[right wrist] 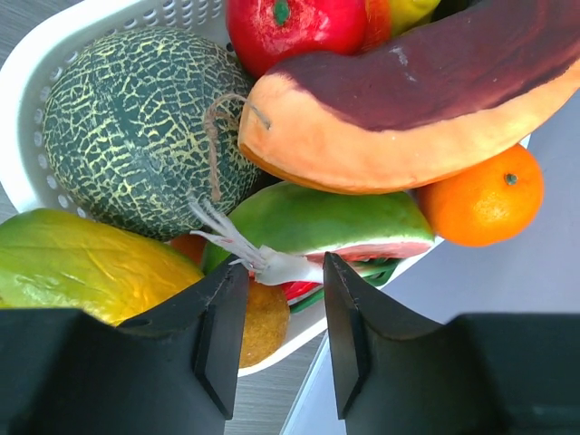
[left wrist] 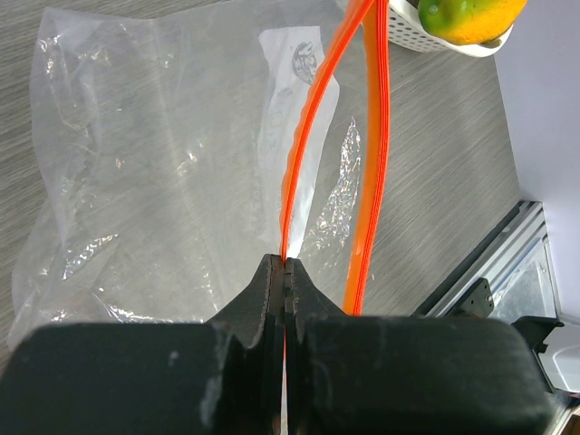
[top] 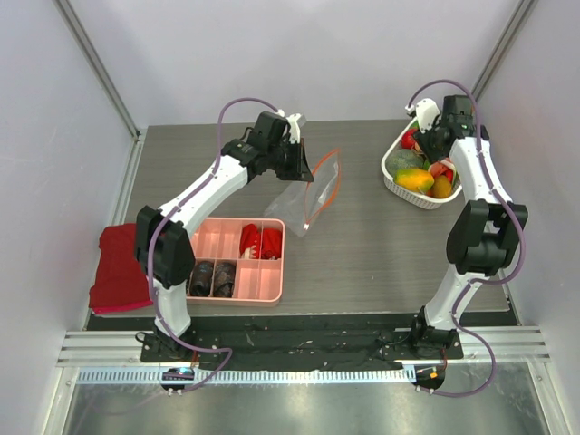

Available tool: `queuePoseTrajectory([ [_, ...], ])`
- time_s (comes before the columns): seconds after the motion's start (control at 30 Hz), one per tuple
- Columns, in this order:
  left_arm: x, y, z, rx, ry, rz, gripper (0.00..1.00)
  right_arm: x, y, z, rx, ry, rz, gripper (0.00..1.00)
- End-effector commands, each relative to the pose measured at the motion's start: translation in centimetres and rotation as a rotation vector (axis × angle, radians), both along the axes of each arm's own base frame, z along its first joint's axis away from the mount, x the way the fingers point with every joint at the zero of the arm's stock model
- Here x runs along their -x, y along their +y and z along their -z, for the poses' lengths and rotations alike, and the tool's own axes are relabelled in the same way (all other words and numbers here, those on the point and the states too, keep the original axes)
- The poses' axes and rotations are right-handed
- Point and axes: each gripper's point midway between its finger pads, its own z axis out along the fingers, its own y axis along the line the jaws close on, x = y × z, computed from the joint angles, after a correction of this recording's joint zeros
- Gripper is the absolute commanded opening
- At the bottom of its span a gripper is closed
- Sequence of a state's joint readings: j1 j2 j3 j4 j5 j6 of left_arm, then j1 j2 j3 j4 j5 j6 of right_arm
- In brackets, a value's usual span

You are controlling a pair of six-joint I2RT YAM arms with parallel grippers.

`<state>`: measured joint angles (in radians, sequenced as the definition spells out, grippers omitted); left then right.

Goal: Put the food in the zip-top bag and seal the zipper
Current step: Pick up the fake vegetable from the bin.

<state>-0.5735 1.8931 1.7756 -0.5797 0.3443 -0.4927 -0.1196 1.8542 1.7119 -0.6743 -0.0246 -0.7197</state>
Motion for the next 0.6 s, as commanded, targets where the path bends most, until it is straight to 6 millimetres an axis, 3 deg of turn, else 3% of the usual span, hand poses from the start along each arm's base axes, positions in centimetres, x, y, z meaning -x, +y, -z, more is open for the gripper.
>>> queuePoseTrajectory([
  [0.0,-0.7,-0.2,-0.9,0.023,-0.042,0.008,0.0,-1.0,-0.1,-0.5,0.017,-0.046,0.006,0.42],
  [0.33,-0.8,-0.4,-0.8,0.03,-0.041,0.008,0.0,1.0,-0.2,-2.5,0.066,-0.068,-0.033,0.01],
  [0.57,-0.7,-0.3,-0.8,0.028,-0.04,0.011,0.0,2.6,-1.5,-5.6,0.155,-0.114,-0.024,0.01],
])
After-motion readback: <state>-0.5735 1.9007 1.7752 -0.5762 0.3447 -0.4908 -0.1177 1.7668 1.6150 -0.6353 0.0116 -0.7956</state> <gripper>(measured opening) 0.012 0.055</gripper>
